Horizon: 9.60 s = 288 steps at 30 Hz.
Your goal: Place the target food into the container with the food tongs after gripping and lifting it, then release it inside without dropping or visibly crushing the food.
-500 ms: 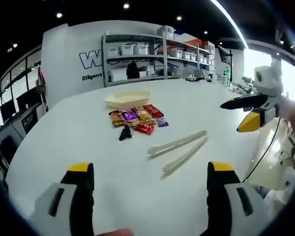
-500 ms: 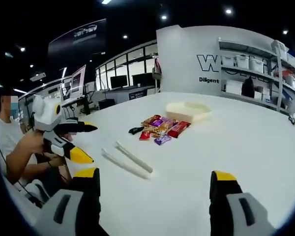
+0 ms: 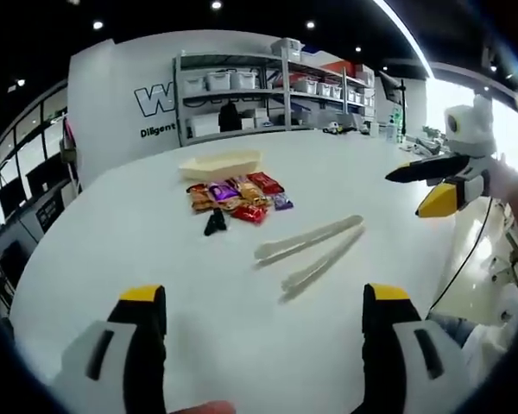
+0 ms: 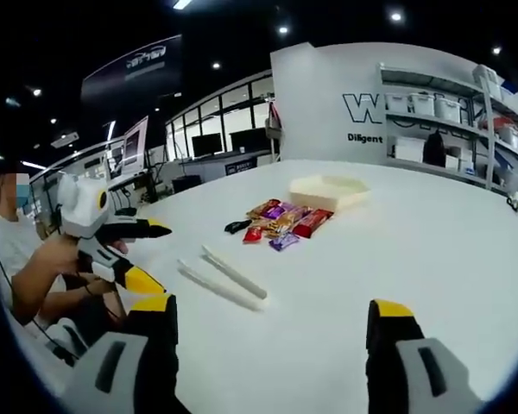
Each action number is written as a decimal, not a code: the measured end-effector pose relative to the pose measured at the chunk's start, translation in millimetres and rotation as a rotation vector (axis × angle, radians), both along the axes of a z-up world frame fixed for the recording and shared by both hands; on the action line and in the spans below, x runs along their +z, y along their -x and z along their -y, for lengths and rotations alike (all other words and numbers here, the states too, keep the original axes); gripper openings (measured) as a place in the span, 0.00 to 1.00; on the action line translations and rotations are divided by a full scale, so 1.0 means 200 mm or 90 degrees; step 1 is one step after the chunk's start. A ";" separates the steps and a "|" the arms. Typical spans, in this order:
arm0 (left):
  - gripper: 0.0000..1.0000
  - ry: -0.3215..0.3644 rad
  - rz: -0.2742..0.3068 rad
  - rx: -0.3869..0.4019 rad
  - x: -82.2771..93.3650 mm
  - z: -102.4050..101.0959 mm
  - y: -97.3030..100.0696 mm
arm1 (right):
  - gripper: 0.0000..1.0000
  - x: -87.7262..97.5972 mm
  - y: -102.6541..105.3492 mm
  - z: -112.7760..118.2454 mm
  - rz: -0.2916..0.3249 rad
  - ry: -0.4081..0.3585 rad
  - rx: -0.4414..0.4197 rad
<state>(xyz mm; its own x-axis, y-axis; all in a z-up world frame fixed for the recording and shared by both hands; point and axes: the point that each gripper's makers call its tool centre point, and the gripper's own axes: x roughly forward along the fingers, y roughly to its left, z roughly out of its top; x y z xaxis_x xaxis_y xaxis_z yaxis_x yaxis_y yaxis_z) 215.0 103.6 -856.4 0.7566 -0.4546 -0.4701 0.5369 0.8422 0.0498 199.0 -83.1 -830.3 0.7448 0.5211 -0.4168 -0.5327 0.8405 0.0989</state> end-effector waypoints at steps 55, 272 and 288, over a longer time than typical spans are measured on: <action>0.82 -0.019 0.012 -0.012 -0.03 0.03 0.03 | 0.75 -0.05 0.06 0.03 -0.005 0.039 0.028; 0.02 0.792 -0.065 -0.549 0.82 0.56 0.53 | 0.25 0.75 0.37 -0.47 0.102 -0.543 0.364; 0.03 0.760 -0.021 -0.516 0.81 0.58 0.48 | 0.19 0.74 0.33 -0.44 0.079 -0.551 0.353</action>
<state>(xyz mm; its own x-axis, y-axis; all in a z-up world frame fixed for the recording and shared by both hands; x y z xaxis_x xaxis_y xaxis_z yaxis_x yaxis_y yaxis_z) 118.3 -12.5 -694.8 0.1010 -0.8727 0.4777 0.8652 -0.1600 -0.4753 133.0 4.6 -683.1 0.3212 0.8888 0.3270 -0.8707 0.1414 0.4710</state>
